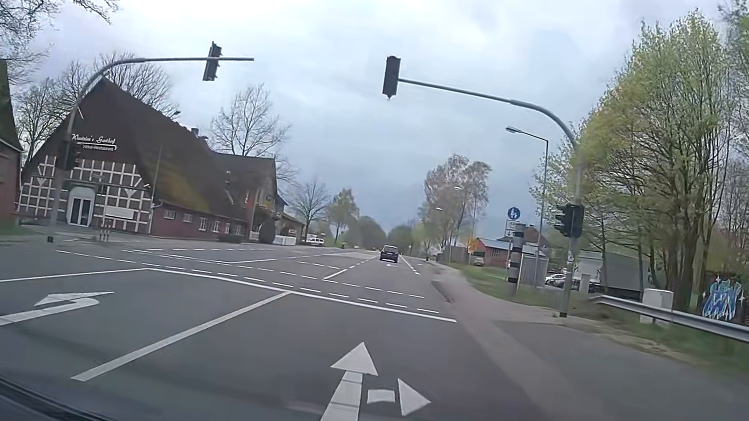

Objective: Follow the waypoints while adhering to traffic rules and regulations

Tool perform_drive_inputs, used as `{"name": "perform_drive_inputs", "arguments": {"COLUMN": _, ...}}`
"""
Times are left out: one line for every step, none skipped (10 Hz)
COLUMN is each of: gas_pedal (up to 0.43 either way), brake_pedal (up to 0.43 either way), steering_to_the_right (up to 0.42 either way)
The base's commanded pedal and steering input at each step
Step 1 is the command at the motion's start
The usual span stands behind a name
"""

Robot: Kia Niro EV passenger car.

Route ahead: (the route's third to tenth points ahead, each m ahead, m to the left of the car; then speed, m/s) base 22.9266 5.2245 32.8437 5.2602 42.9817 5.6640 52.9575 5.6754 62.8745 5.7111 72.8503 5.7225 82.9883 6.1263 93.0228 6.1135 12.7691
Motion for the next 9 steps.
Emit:
{"name": "perform_drive_inputs", "arguments": {"gas_pedal": 0.177, "brake_pedal": 0.0, "steering_to_the_right": 0.002}}
{"name": "perform_drive_inputs", "arguments": {"gas_pedal": 0.177, "brake_pedal": 0.0, "steering_to_the_right": 0.002}}
{"name": "perform_drive_inputs", "arguments": {"gas_pedal": 0.177, "brake_pedal": 0.0, "steering_to_the_right": 0.002}}
{"name": "perform_drive_inputs", "arguments": {"gas_pedal": 0.177, "brake_pedal": 0.0, "steering_to_the_right": 0.002}}
{"name": "perform_drive_inputs", "arguments": {"gas_pedal": 0.177, "brake_pedal": 0.0, "steering_to_the_right": 0.002}}
{"name": "perform_drive_inputs", "arguments": {"gas_pedal": 0.177, "brake_pedal": 0.006, "steering_to_the_right": 0.003}}
{"name": "perform_drive_inputs", "arguments": {"gas_pedal": 0.177, "brake_pedal": 0.0, "steering_to_the_right": 0.003}}
{"name": "perform_drive_inputs", "arguments": {"gas_pedal": 0.177, "brake_pedal": 0.0, "steering_to_the_right": 0.003}}
{"name": "perform_drive_inputs", "arguments": {"gas_pedal": 0.177, "brake_pedal": 0.0, "steering_to_the_right": 0.004}}
